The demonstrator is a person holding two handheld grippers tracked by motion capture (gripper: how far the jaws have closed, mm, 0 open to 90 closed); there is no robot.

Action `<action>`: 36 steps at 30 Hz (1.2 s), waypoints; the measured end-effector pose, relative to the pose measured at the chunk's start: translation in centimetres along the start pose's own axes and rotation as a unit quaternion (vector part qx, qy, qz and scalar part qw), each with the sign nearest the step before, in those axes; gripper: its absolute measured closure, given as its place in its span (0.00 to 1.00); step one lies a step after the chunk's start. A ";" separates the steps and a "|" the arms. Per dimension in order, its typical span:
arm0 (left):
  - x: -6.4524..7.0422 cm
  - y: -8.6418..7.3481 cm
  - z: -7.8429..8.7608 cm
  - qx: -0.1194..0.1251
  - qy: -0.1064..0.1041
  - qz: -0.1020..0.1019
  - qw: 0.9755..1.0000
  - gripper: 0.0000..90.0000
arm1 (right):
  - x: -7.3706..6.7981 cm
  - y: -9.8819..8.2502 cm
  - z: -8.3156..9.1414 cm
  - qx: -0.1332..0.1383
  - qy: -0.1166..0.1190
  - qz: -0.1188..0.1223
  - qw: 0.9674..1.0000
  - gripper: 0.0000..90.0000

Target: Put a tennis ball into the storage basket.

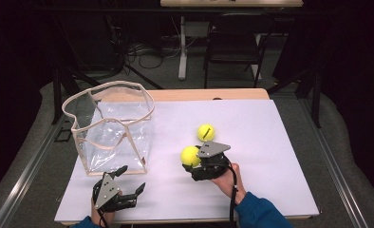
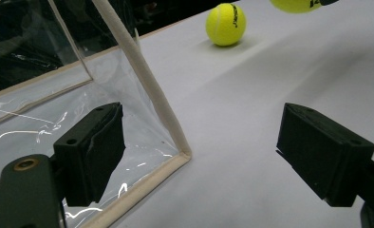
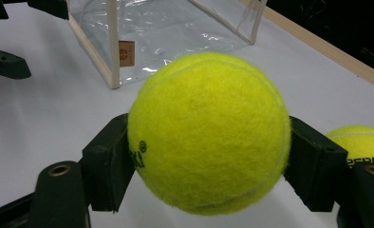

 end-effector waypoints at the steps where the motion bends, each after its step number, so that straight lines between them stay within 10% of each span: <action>1: 0.0 0.0 0.0 0.000 0.001 0.000 1.000 0.18 | 0.0 0.1 0.0 0.001 -0.001 0.000 1.000 0.29; 36: -0.1 -0.2 -0.1 -0.001 0.000 0.003 1.000 0.18 | 0.9 3.4 -0.5 0.015 0.013 -0.010 1.000 0.29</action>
Point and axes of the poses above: each handheld gripper's, and its own axes: z roughly backward along the jaws, y roughly out of its top, x roughly to its right, the point moved 4 cm from there along -z, roughly forward along the jaws, and after that the axes turned 13 degrees about -y, right-handed, at the moved point
